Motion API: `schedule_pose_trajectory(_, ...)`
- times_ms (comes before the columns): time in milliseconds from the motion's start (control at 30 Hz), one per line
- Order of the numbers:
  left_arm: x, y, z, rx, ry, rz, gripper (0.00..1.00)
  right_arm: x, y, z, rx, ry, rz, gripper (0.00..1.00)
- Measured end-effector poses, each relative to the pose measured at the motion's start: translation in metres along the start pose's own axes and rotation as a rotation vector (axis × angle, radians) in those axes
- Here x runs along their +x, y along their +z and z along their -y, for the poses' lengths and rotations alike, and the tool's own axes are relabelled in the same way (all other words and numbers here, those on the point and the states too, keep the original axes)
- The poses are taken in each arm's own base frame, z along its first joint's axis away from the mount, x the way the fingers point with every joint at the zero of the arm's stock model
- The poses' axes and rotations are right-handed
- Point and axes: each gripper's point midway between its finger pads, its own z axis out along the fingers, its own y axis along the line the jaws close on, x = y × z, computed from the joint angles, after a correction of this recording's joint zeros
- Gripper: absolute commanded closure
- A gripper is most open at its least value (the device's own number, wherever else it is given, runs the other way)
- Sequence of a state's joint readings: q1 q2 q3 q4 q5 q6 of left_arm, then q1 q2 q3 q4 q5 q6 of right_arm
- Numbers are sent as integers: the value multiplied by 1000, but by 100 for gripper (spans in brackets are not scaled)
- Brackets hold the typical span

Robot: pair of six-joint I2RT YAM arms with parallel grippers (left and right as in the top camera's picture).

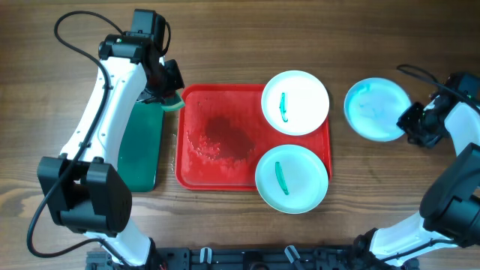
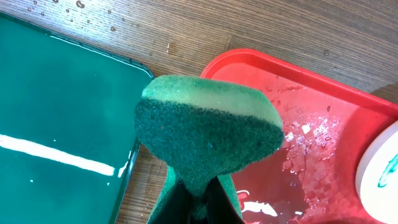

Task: Clean dirty plates on tray and stack at the side
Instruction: 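Move the right gripper to the bottom plate and drag it toward the tray center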

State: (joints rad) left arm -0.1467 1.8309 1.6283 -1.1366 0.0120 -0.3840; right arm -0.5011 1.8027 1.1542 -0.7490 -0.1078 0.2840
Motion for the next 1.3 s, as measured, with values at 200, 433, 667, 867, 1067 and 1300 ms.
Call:
schedule_pose_trajectory(200,0,0,0,0,0,0,96,54,-31,-37,-193,-112,-189,58)
schedule_pose_trajectory(433,3,0,6,4,-2,-2,96,118,-71,-94,-267,-423,-261,60)
schedule_pose_trajectory(667,4,0,9,5,-25,-3,96,192,-42,-104,-212,-619,-398,64)
schedule_pose_trajectory(867,4,0,9,5,-25,-3,96,215,-19,-94,-156,-648,-415,67)
schedule_pose_trajectory(1067,4,0,9,5,-25,-2,96,222,-6,-88,-138,-659,-402,85)
schedule_pose_trajectory(1300,4,0,9,5,-25,-3,96,228,-3,-89,-139,-670,-406,96)
